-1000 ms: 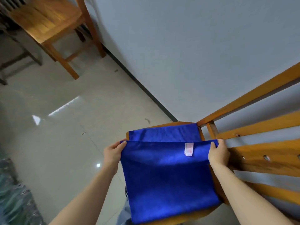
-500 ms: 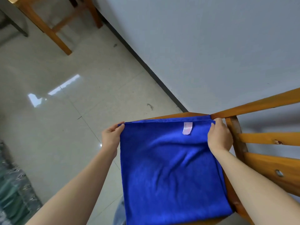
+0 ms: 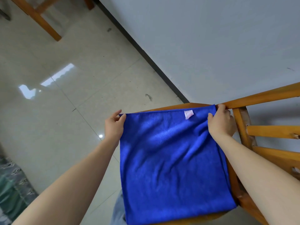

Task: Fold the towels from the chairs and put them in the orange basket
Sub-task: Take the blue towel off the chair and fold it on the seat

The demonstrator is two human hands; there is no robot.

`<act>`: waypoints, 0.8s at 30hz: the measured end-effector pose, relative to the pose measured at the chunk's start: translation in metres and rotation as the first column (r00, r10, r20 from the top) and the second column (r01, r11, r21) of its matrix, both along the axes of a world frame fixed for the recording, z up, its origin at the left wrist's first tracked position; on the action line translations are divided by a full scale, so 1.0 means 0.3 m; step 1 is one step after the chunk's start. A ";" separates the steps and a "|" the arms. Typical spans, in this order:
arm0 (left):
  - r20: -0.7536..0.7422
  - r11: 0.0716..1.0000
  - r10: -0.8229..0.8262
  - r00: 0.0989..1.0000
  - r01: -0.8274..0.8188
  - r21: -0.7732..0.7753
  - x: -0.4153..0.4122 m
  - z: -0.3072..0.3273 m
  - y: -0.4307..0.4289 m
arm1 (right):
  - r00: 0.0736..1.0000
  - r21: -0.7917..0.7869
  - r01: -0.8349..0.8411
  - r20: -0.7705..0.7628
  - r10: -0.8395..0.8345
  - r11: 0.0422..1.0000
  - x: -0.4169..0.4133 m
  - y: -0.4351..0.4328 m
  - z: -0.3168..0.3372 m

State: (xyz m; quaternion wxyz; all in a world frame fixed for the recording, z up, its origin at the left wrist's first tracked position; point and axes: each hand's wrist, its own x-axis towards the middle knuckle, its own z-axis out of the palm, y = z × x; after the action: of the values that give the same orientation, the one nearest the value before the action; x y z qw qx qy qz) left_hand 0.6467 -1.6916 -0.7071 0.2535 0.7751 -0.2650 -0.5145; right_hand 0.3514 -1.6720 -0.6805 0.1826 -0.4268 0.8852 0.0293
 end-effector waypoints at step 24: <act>0.016 0.891 0.086 0.996 -0.085 0.447 -0.020 0.128 0.893 | 0.933 0.180 0.285 0.173 -0.316 0.941 0.003 0.832 0.056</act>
State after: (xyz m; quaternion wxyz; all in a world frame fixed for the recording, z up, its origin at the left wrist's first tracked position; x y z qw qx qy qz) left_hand 0.6407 -1.4238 -0.6688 0.0916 0.8224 -0.1048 -0.5516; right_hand 0.3523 -1.4225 -0.6637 0.3044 -0.2717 0.9126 0.0253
